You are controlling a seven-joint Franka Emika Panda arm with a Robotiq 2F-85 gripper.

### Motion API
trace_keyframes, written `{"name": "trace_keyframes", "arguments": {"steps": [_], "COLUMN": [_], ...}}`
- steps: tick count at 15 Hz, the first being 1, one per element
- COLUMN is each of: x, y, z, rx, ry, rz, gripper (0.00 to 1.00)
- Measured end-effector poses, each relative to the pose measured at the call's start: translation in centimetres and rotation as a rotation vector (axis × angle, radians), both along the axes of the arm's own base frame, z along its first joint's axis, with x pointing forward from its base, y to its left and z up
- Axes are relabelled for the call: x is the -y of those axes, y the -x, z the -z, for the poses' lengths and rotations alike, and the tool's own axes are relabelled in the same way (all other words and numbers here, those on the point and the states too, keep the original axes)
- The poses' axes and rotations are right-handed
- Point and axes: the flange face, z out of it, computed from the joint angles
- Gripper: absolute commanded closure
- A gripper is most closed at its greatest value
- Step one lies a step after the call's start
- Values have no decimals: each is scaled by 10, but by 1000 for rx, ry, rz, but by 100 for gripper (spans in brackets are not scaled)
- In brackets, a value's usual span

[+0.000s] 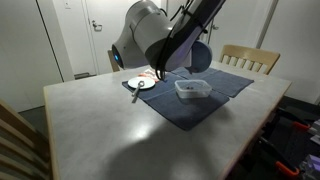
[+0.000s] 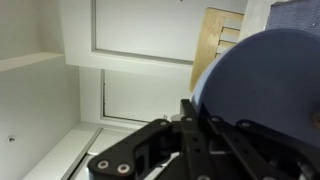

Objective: Pour the things in the bowl into the lunchbox

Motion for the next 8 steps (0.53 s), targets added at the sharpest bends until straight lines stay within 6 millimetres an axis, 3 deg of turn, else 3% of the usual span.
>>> {"name": "trace_keyframes", "arguments": {"steps": [8], "x": [-4], "y": [-5], "z": [4], "rx": [-20], "ry": [71], "rz": [32], "gripper": [99]}}
